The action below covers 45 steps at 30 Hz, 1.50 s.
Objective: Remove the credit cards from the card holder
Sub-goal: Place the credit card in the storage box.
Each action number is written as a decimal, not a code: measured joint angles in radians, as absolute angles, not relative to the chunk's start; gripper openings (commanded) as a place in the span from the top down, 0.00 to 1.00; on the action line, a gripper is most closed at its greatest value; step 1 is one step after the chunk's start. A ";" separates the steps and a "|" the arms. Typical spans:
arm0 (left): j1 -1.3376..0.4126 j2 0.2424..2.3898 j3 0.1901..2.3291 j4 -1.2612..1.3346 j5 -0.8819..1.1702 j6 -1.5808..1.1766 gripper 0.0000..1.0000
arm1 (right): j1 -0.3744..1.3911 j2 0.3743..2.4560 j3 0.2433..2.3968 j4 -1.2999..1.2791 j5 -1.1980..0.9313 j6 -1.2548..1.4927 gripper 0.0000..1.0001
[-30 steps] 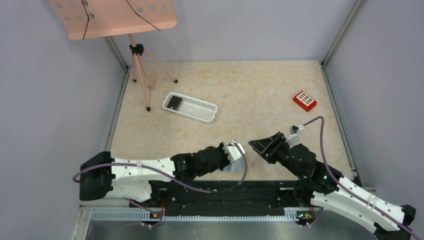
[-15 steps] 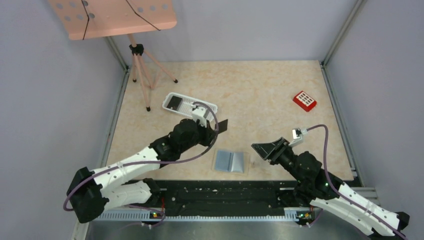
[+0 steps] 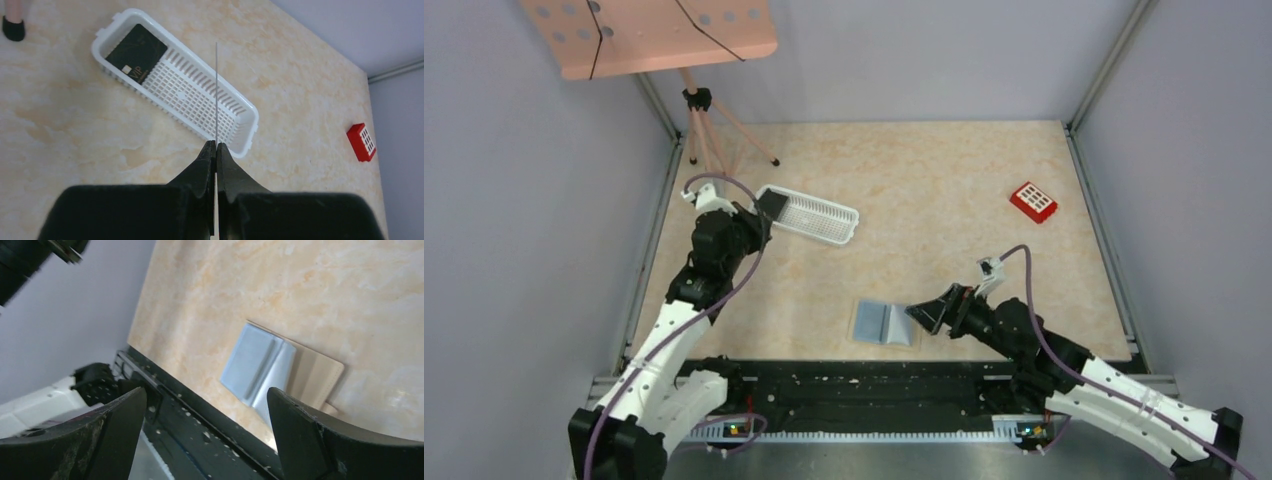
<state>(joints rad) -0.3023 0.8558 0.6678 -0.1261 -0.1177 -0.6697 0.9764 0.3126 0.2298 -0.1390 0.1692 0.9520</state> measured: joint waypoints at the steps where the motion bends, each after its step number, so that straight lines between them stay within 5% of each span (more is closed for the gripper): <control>1: -0.260 0.869 0.672 -0.126 -0.100 -0.683 1.00 | 0.976 0.326 0.230 -0.146 0.165 0.935 0.09; 13: 0.123 1.091 0.627 0.081 0.224 -0.923 1.00 | 0.976 0.295 0.257 -0.311 0.184 0.793 0.09; 45: 0.130 1.617 0.567 0.662 0.302 -1.231 1.00 | 0.976 0.157 0.304 -0.458 0.245 0.816 0.10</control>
<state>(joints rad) 0.1299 1.6169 0.5671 0.6621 0.3016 -1.2308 0.9764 0.1574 0.3038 -0.4576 0.2451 0.8162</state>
